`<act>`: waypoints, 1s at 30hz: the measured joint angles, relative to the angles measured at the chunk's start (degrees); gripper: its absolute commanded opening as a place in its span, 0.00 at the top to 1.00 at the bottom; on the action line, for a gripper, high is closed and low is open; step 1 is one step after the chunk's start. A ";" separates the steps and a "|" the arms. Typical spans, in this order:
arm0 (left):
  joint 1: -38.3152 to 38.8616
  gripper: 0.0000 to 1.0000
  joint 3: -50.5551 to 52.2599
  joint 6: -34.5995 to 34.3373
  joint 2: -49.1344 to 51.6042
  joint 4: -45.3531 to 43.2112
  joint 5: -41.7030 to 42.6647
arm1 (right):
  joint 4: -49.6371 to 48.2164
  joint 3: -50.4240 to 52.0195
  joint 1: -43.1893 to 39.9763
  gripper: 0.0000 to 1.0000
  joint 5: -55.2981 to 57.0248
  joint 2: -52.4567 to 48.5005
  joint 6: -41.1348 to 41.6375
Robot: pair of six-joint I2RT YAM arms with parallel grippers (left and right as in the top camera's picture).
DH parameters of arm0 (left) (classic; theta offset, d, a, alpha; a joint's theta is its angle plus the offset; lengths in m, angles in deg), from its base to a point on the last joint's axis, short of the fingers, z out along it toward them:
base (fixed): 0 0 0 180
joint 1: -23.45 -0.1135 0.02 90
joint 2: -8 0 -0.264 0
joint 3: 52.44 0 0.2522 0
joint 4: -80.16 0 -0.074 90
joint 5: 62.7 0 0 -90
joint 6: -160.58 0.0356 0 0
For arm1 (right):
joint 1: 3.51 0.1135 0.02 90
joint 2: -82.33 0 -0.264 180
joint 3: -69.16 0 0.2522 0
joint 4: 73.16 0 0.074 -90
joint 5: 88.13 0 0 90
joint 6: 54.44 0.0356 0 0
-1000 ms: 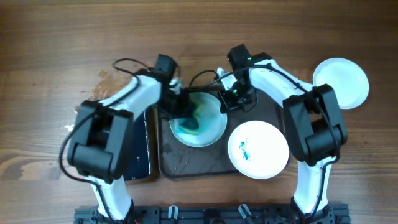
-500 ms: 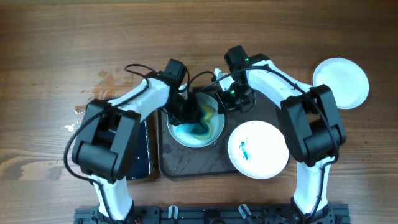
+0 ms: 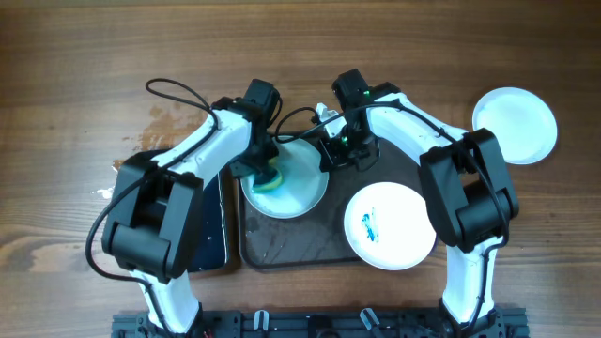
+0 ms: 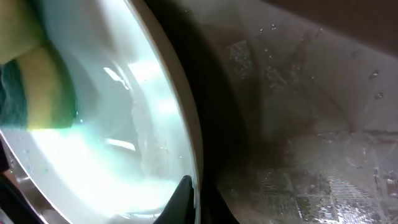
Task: Clean dirty plates on tray and stack at the side
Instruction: 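Scrub the plate with the sponge while the right gripper holds it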
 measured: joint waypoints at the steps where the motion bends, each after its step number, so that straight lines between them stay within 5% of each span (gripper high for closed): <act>1: 0.02 0.96 -0.44 -0.17 0.15 0.33 -0.79 | 0.00 0.00 0.02 0.95 -0.22 0.00 0.02; 8: 0.15 0.96 -2.27 1.86 0.39 5.20 -1.64 | 0.76 0.00 0.04 0.95 -1.03 0.00 0.46; 13: -0.94 0.96 -2.10 21.20 0.42 0.61 14.10 | 2.73 0.00 -1.27 0.95 0.35 0.02 0.44; 20: 2.49 0.96 -1.92 26.64 0.74 -8.81 29.75 | 2.91 0.00 -1.53 0.96 2.05 0.02 0.42; 24: 2.32 0.96 -1.88 26.38 0.83 -9.99 28.72 | 2.93 0.00 -1.53 0.95 2.27 0.02 0.42; 30: -1.88 0.96 -2.01 19.61 0.85 0.79 16.50 | 2.78 0.00 -1.46 0.95 2.25 0.02 0.42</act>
